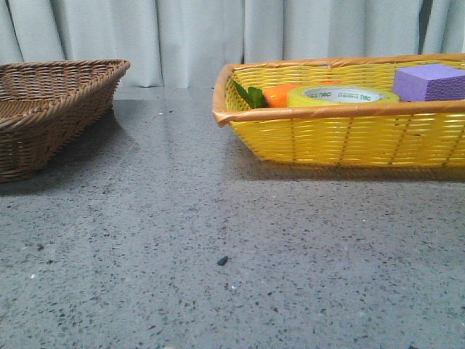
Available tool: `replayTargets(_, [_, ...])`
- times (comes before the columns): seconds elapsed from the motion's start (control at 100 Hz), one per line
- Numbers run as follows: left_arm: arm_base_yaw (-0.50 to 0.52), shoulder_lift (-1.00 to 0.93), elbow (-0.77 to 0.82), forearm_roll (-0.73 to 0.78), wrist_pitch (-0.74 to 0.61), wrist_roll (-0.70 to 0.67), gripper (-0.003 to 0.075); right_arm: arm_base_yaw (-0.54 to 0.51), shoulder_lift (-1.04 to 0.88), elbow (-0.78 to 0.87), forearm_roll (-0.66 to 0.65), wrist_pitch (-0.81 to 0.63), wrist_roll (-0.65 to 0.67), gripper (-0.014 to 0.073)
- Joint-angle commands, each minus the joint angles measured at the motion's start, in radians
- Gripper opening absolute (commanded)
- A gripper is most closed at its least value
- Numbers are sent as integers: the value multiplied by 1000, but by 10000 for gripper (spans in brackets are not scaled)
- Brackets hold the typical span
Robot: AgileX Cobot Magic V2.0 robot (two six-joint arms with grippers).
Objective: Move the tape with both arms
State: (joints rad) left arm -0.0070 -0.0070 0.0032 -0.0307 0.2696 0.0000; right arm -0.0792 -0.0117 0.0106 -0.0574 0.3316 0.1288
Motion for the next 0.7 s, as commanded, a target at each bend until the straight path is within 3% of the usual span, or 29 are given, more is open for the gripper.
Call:
replayTargets(0.0, [0, -27, 10, -10, -98, -10, -21, -5, -20, 22, -11, -18, -9, -73])
replayTargets(0.36, [0, -27, 10, -13, -131, -10, -21, -5, -20, 22, -10, -161, -9, -73])
replayTargets(0.69, [0, -27, 10, -62, -258, -10, -21, -5, -20, 22, -10, -332, -9, -73])
